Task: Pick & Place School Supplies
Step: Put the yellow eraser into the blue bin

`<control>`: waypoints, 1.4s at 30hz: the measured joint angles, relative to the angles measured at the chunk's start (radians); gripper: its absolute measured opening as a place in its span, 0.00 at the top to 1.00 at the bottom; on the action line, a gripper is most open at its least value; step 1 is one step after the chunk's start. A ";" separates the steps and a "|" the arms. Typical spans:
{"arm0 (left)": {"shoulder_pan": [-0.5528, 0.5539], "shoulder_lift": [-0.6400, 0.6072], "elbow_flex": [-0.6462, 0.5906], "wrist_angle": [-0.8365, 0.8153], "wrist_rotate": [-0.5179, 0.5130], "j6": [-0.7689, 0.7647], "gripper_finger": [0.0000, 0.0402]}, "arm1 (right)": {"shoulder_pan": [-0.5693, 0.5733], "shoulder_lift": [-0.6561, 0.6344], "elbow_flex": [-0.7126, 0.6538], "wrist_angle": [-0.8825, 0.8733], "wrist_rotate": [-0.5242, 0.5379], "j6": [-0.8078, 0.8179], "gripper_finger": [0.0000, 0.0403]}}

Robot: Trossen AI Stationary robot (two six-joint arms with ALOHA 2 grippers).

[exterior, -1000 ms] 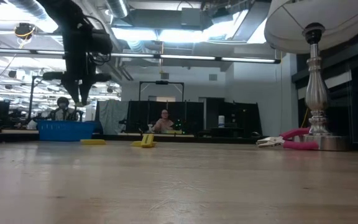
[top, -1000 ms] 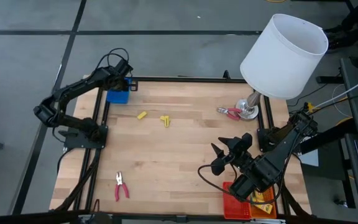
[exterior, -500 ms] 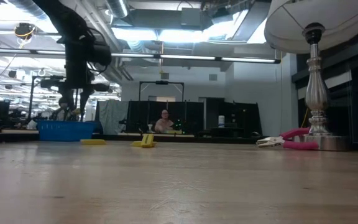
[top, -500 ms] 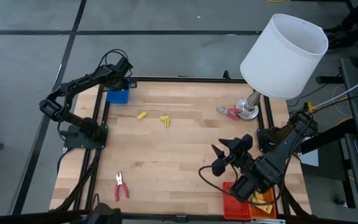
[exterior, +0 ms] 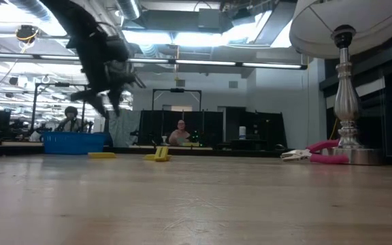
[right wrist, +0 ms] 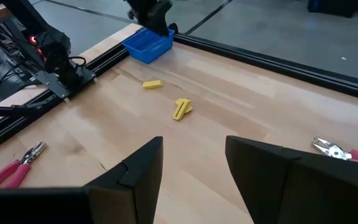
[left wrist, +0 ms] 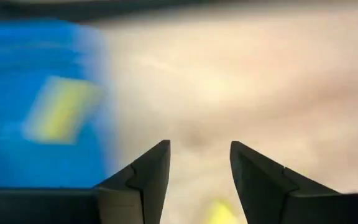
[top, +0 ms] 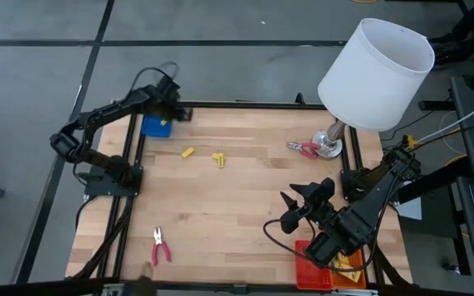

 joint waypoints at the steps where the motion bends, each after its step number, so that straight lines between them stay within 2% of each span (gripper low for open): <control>1: -0.037 -0.001 0.000 -0.009 0.052 0.045 0.60 | 0.000 0.000 0.000 0.000 0.000 0.000 0.56; 4: -0.179 -0.001 0.000 -0.082 0.049 0.144 0.62 | -0.002 0.000 0.000 0.000 0.000 -0.003 0.56; 10: -0.489 0.036 0.000 -0.131 -0.233 0.289 0.62 | -0.003 0.000 0.000 0.000 0.001 -0.006 0.56; 13: -0.554 0.090 0.000 -0.145 -0.276 0.255 0.59 | -0.003 0.000 0.000 0.000 0.002 -0.007 0.56; 20: -0.475 0.219 -0.001 -0.102 -0.126 0.066 0.47 | 0.004 0.000 0.000 0.017 0.004 0.007 0.56; 25: -0.432 0.251 -0.001 -0.105 -0.131 0.091 0.43 | 0.017 0.000 0.000 0.045 0.003 0.019 0.56; 36: -0.385 0.251 -0.001 -0.101 -0.136 0.150 0.43 | 0.027 0.000 0.000 0.045 0.003 0.048 0.56; 42: -0.369 0.288 -0.001 -0.111 -0.089 0.172 0.44 | 0.027 0.000 0.000 0.045 0.003 0.048 0.56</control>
